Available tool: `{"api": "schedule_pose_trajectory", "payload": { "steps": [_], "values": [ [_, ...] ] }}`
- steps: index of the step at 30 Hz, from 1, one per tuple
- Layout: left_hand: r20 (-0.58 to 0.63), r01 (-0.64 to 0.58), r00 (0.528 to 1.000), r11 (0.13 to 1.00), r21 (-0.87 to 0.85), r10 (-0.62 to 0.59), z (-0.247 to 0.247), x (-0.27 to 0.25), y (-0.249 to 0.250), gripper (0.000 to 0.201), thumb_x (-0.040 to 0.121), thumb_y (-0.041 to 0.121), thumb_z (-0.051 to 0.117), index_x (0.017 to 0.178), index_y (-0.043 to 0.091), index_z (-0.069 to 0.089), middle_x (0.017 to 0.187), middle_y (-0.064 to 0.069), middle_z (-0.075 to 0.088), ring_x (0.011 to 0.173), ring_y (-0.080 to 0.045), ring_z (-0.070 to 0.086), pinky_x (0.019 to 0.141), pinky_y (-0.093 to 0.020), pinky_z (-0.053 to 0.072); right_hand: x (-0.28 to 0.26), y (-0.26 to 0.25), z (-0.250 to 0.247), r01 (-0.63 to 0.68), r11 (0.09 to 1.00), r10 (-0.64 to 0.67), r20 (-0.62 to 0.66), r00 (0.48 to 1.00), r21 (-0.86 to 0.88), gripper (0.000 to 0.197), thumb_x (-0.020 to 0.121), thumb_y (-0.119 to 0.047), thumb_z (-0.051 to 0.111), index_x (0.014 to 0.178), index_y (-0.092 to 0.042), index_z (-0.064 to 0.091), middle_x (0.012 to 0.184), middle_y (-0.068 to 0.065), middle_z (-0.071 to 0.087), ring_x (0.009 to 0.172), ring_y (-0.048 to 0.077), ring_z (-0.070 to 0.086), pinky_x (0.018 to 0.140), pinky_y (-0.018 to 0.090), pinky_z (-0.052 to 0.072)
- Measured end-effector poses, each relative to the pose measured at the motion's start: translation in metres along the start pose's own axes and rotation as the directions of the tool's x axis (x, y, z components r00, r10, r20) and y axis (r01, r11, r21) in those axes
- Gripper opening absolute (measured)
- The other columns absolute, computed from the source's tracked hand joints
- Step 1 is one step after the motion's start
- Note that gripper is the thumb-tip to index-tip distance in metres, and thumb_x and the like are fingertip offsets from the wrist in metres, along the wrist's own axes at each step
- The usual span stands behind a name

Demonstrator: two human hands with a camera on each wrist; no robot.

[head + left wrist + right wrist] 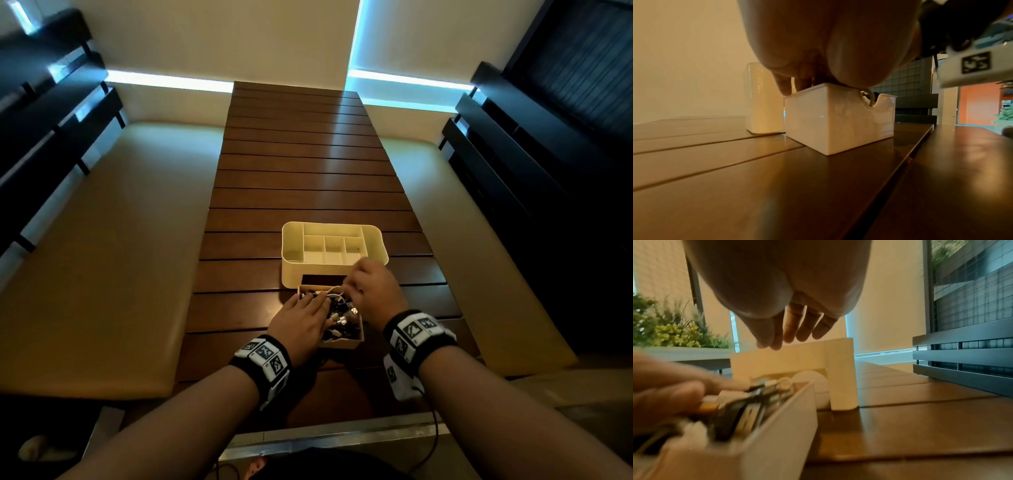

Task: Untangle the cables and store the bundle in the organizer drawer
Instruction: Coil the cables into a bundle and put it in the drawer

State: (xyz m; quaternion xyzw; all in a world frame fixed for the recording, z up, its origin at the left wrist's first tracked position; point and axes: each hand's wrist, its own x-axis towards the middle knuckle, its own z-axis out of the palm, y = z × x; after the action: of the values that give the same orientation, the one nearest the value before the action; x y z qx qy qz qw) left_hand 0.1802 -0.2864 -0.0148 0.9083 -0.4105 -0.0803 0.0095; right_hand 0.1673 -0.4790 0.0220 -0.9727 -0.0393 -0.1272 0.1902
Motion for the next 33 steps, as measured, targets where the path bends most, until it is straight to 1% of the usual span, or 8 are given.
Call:
{"api": "schedule_pose_trajectory", "payload": {
  "steps": [2,5,12,17,26,29,31,33],
  "values": [
    [0.012,0.002,1.0,1.0,0.003,-0.002,-0.001,-0.002,0.001,0.074,0.096,0.047,0.001,0.157,0.012,0.021,0.165,-0.01,0.02,0.15,-0.028,0.022,0.121,-0.042,0.013,0.017,-0.002,-0.011,-0.013,0.998,0.013,-0.01,1.0,-0.058,0.018,0.09,-0.023,0.065,0.107,-0.017,0.069,0.11,-0.002,0.058,0.099,0.017,0.053,0.087,0.032,0.048],
    [0.022,0.029,0.999,0.999,-0.021,-0.029,-0.003,-0.002,0.003,0.059,0.107,0.041,0.02,0.158,0.012,0.017,0.166,-0.01,0.015,0.152,-0.028,0.016,0.122,-0.041,0.008,0.034,-0.001,-0.021,-0.018,0.977,0.06,0.196,0.979,-0.211,0.033,0.095,-0.026,0.058,0.128,-0.026,0.06,0.13,-0.005,0.053,0.119,0.019,0.047,0.098,0.038,0.042],
    [0.008,0.075,0.997,0.994,-0.073,-0.075,0.003,-0.002,0.005,0.057,0.108,0.039,0.021,0.159,0.013,0.014,0.167,-0.008,0.01,0.153,-0.026,0.011,0.123,-0.04,0.003,0.041,-0.004,-0.014,-0.077,0.978,0.129,0.274,0.953,-0.195,0.02,0.095,-0.017,0.057,0.112,-0.026,0.063,0.125,-0.004,0.052,0.101,0.021,0.055,0.091,0.039,0.05],
    [-0.019,0.076,0.997,0.993,-0.089,-0.078,0.004,0.005,0.011,0.056,0.109,0.038,0.02,0.158,0.011,0.016,0.167,-0.009,0.014,0.153,-0.027,0.012,0.123,-0.041,0.004,0.041,-0.011,-0.013,-0.054,0.946,0.192,0.422,0.886,-0.318,0.026,0.094,-0.018,0.055,0.117,-0.031,0.054,0.116,-0.004,0.061,0.109,0.022,0.056,0.103,0.044,0.03],
    [-0.106,0.052,0.993,0.996,-0.069,-0.059,0.016,0.011,0.012,0.053,0.106,0.039,0.023,0.149,0.013,0.039,0.154,-0.007,0.04,0.141,-0.028,0.037,0.119,-0.044,0.021,0.021,-0.014,-0.025,-0.012,0.948,0.184,0.515,0.837,-0.319,0.034,0.094,-0.014,0.047,0.119,-0.035,0.057,0.114,-0.004,0.066,0.111,0.022,0.054,0.101,0.042,0.023],
    [-0.14,0.097,0.985,0.993,-0.063,-0.105,0.018,0.009,0.014,0.056,0.099,0.045,0.021,0.138,0.019,0.053,0.144,0.0,0.053,0.131,-0.027,0.046,0.105,-0.045,0.033,0.01,-0.016,-0.024,0.004,0.944,0.15,0.442,0.884,-0.329,0.03,0.095,-0.02,0.049,0.12,-0.033,0.058,0.117,-0.006,0.061,0.113,0.02,0.053,0.099,0.044,0.025],
    [-0.179,0.115,0.976,0.992,-0.051,-0.122,0.02,0.008,0.015,0.052,0.098,0.046,0.026,0.134,0.022,0.055,0.14,0.004,0.055,0.125,-0.027,0.047,0.096,-0.044,0.036,-0.004,-0.016,-0.022,0.053,0.948,0.026,0.241,0.97,-0.314,0.022,0.094,-0.026,0.055,0.114,-0.028,0.063,0.115,-0.005,0.059,0.109,0.021,0.055,0.093,0.043,0.031],
    [-0.196,0.117,0.973,0.992,-0.057,-0.126,0.02,0.007,0.014,0.048,0.099,0.045,0.031,0.137,0.023,0.051,0.143,0.005,0.051,0.124,-0.028,0.045,0.093,-0.043,0.036,-0.022,-0.014,-0.015,0.163,0.942,-0.157,0.043,0.987,-0.293,0.018,0.089,-0.025,0.056,0.102,-0.021,0.068,0.107,-0.001,0.061,0.098,0.024,0.058,0.085,0.039,0.033]
  ]
}}
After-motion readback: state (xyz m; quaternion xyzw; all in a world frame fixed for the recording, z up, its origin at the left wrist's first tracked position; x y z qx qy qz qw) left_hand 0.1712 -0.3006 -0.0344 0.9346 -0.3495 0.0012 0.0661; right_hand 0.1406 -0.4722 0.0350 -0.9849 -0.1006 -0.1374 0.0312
